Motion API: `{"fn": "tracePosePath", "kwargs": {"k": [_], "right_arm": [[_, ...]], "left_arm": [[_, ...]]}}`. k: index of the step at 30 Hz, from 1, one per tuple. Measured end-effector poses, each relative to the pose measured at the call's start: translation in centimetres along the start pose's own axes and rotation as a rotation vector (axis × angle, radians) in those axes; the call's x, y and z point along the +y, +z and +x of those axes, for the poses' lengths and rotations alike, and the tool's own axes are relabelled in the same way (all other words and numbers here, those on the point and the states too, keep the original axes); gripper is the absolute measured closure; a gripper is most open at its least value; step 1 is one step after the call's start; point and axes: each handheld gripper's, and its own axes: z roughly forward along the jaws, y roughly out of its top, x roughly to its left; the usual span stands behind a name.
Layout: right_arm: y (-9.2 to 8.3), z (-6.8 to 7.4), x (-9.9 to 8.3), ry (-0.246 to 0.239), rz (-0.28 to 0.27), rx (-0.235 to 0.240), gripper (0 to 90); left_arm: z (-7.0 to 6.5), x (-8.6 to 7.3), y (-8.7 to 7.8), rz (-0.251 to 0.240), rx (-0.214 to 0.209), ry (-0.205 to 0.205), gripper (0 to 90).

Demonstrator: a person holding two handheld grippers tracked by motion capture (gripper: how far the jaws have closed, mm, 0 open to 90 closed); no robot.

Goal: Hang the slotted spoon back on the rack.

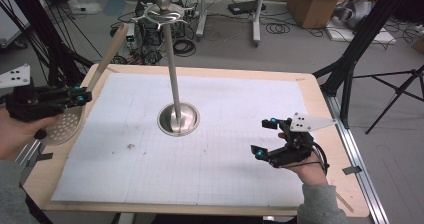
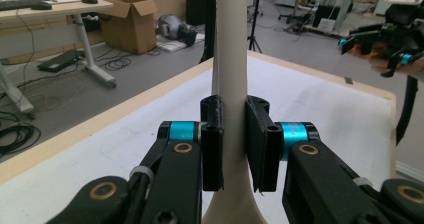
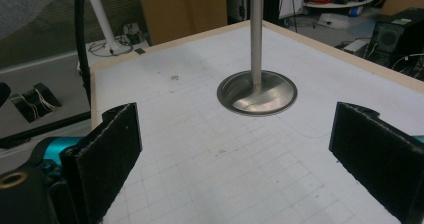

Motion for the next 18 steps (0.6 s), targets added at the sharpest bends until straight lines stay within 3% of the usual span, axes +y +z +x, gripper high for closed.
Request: {"fn": "tracePosePath", "kwargs": {"k": [18], "right_arm": [[-0.1,0.0,0.0,-0.005,-0.008,0.002,5.2]], "left_arm": [[0.2,1.4,0.4,0.003,-0.001,-0.002,77.9]]}}
